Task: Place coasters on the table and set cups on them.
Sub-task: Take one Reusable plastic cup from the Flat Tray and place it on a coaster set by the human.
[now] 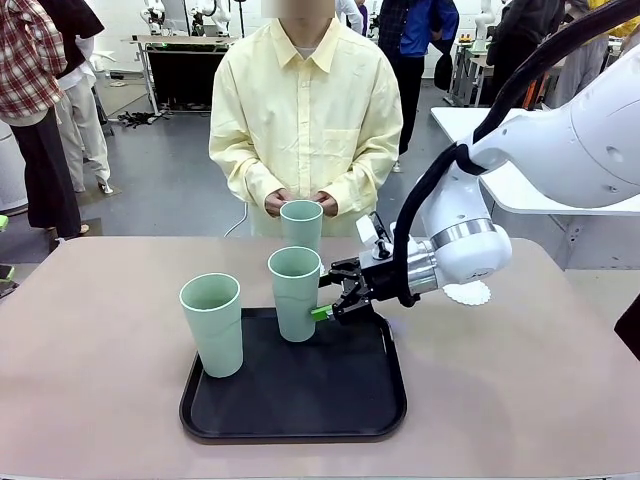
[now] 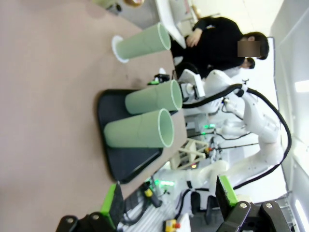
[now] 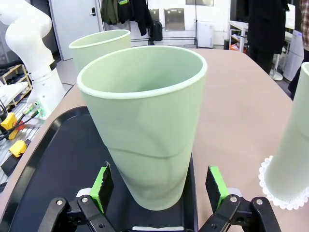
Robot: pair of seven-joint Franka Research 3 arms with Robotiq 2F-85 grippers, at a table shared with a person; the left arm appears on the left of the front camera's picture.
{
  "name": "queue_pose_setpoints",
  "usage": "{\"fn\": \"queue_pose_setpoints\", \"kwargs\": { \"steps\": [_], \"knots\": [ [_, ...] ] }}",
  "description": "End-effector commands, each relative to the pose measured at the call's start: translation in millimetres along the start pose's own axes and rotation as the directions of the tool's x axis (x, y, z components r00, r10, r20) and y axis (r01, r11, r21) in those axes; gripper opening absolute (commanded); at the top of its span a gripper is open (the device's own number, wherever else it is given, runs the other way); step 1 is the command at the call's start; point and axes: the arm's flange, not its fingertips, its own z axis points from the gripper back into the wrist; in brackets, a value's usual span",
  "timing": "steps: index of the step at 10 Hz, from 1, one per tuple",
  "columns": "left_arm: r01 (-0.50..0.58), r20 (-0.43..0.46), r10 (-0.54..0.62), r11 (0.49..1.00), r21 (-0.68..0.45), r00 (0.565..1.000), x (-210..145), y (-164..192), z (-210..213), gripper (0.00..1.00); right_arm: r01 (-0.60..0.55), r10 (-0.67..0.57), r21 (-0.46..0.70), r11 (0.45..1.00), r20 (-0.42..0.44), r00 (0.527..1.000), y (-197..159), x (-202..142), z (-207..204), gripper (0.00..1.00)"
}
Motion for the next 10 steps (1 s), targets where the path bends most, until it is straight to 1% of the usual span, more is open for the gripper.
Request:
{"fn": "queue_pose_setpoints", "kwargs": {
  "steps": [1, 10],
  "knots": [
    [0.008, 0.008, -0.008, 1.000, -0.014, 1.000, 0, 0, 1, 1.00, -0.001, 0.001, -0.008, 1.000, -0.005, 1.000, -5, -1, -11, 1.00],
    [0.008, 0.008, -0.008, 1.000, -0.014, 1.000, 0, 0, 1, 1.00, -0.011, 0.009, 0.085, 0.996, 0.022, 1.000, -3, 6, -40, 1.00]
  ]
}}
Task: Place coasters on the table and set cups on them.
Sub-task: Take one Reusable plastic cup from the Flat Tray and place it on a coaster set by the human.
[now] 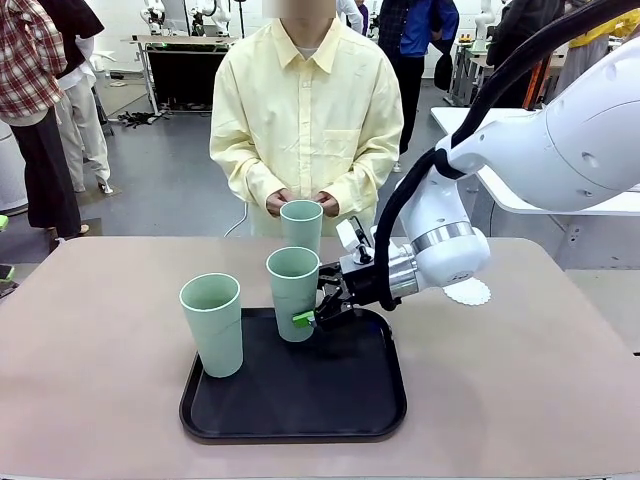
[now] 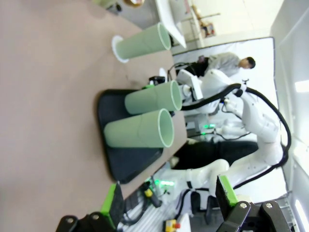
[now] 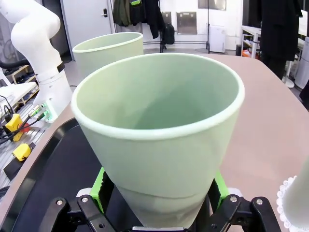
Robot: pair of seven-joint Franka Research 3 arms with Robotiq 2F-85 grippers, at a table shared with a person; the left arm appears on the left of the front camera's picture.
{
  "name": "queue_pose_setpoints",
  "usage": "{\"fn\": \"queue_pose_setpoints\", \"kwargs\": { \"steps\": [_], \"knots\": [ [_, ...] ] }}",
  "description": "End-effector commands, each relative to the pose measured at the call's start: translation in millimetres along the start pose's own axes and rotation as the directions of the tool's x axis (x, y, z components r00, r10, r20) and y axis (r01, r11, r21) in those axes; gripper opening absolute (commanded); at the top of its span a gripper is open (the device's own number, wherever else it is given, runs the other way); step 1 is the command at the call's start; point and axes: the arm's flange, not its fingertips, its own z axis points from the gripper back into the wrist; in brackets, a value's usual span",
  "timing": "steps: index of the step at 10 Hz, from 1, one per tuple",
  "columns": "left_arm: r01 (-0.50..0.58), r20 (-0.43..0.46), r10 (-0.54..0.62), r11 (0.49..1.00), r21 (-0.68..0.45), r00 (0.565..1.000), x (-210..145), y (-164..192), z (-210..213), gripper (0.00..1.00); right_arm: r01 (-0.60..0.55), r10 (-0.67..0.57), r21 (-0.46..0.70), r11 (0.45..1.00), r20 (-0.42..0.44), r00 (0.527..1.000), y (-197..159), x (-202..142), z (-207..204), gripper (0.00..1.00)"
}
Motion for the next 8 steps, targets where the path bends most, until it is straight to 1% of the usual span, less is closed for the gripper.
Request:
{"fn": "queue_pose_setpoints", "kwargs": {
  "steps": [1, 2, 3, 4, 5, 6, 7, 8],
  "knots": [
    [0.008, 0.008, -0.008, 1.000, -0.014, 1.000, 0, 0, 1, 1.00, -0.001, 0.000, 0.040, 0.999, 0.013, 1.000, -5, 0, -6, 1.00],
    [0.008, 0.008, -0.008, 1.000, -0.014, 1.000, 0, 0, 1, 1.00, 0.005, -0.005, 0.042, 0.999, 0.014, 1.000, -5, 0, -6, 0.40],
    [0.008, 0.008, -0.008, 1.000, -0.014, 1.000, 0, 0, 1, 1.00, 0.009, -0.010, 0.041, 0.999, 0.015, 1.000, -5, 0, -5, 0.40],
    [0.008, 0.008, -0.008, 1.000, -0.014, 1.000, 0, 0, 1, 1.00, 0.013, -0.013, 0.039, 0.999, 0.015, 1.000, -5, 0, -5, 0.00],
    [0.008, 0.008, -0.008, 1.000, -0.014, 1.000, 0, 0, 1, 1.00, 0.017, -0.017, 0.037, 0.999, 0.015, 1.000, -5, 0, -4, 0.35],
    [0.008, 0.008, -0.008, 1.000, -0.014, 1.000, 0, 0, 1, 1.00, 0.029, -0.029, 0.026, 0.999, 0.015, 0.999, -4, 2, -1, 0.00],
    [0.008, 0.008, -0.008, 1.000, -0.014, 1.000, 0, 0, 1, 1.00, 0.067, -0.067, -0.017, 0.998, 0.003, 0.998, 0, 11, 8, 0.15],
    [0.008, 0.008, -0.008, 1.000, -0.014, 1.000, 0, 0, 1, 1.00, 0.127, -0.129, -0.042, 0.991, -0.039, 0.991, 7, 31, 22, 0.15]
  ]
}}
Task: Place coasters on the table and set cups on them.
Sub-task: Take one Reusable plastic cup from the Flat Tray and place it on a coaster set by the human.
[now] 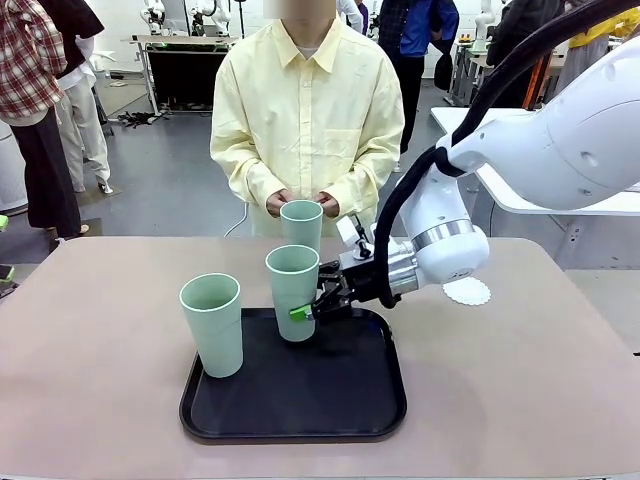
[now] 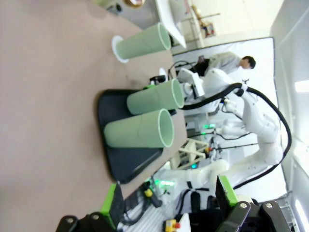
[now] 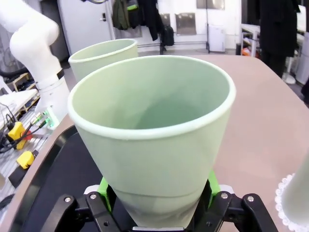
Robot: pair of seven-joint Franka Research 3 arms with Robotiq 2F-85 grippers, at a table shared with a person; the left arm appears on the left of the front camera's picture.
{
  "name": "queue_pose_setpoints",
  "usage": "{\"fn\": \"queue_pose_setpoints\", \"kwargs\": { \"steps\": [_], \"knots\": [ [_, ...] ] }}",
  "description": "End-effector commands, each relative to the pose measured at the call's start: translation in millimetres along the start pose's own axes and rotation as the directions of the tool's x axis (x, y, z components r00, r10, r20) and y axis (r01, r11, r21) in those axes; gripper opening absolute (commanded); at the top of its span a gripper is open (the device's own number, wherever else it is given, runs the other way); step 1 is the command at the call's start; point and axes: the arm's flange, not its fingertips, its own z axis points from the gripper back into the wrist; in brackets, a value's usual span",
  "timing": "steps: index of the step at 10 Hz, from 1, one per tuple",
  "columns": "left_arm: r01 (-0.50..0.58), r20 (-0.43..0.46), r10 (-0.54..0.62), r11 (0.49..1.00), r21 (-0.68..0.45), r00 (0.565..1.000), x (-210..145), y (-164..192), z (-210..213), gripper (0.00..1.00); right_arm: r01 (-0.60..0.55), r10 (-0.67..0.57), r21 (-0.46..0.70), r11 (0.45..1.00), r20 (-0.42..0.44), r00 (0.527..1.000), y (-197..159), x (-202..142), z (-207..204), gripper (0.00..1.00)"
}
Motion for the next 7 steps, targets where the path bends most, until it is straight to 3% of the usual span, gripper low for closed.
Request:
{"fn": "queue_pose_setpoints", "kwargs": {
  "steps": [1, 4, 7],
  "knots": [
    [0.009, 0.008, -0.008, 1.000, -0.014, 1.000, 0, 0, 1, 1.00, 0.027, -0.030, -0.072, 0.997, -0.039, 0.999, 22, 50, 36, 0.15],
    [0.009, 0.008, -0.008, 1.000, -0.014, 1.000, 0, 0, 1, 1.00, 0.017, -0.018, -0.152, 0.988, -0.002, 1.000, 38, 122, 97, 0.15],
    [0.009, 0.008, -0.008, 1.000, -0.014, 1.000, 0, 0, 1, 1.00, 0.013, -0.013, -0.175, 0.984, 0.001, 1.000, 35, 132, 117, 0.15]
  ]
}}
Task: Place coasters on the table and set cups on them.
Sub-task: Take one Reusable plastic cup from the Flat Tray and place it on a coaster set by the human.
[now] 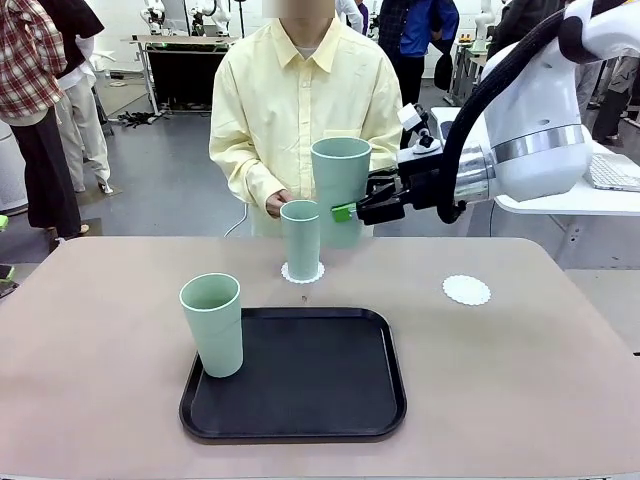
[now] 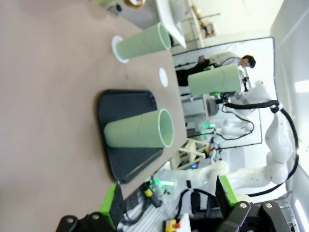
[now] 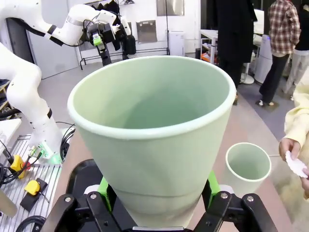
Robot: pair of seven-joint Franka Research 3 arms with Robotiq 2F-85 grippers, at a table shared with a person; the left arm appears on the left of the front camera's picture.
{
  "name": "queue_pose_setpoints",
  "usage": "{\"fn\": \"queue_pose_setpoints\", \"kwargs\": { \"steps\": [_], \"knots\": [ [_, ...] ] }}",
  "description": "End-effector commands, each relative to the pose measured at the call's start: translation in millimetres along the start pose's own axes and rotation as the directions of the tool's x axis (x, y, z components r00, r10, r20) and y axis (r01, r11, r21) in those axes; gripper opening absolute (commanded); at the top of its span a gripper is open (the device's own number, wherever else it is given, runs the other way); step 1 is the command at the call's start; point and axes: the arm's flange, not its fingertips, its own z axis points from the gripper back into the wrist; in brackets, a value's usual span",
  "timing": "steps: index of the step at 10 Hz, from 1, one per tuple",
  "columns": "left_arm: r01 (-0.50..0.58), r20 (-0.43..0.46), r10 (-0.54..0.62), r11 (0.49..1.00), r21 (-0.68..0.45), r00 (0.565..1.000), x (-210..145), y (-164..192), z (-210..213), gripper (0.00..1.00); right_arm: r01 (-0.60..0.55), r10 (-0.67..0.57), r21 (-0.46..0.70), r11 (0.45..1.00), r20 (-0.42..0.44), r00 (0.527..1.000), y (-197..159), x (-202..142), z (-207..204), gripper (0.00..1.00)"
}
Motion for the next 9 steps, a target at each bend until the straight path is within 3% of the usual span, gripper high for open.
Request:
{"fn": "queue_pose_setpoints", "kwargs": {
  "steps": [1, 2, 4, 5, 6, 9],
  "knots": [
    [0.009, 0.008, -0.008, 1.000, -0.015, 1.000, 0, 0, 1, 1.00, 0.007, -0.006, 0.009, 1.000, -0.035, 0.999, 1, -18, -8, 0.15],
    [0.009, 0.008, -0.008, 1.000, -0.015, 1.000, 0, 0, 1, 1.00, 0.000, 0.000, 0.000, 1.000, 0.000, 1.000, 0, 0, 0, 0.15],
    [0.009, 0.008, -0.008, 1.000, -0.015, 1.000, 0, 0, 1, 1.00, 0.000, 0.000, 0.000, 1.000, 0.000, 1.000, 0, 0, 0, 0.15],
    [0.009, 0.008, -0.008, 1.000, -0.015, 1.000, 0, 0, 1, 1.00, 0.006, -0.006, 0.000, 1.000, -0.008, 1.000, -1, -7, 0, 0.83],
    [0.009, 0.008, -0.008, 1.000, -0.015, 1.000, 0, 0, 1, 1.00, -0.011, 0.011, -0.018, 1.000, 0.008, 1.000, -19, -8, 22, 0.83],
    [0.009, 0.008, -0.008, 1.000, -0.015, 1.000, 0, 0, 1, 1.00, 0.124, -0.105, -0.197, 0.973, 0.106, 0.989, -83, -29, 129, 0.83]
  ]
}}
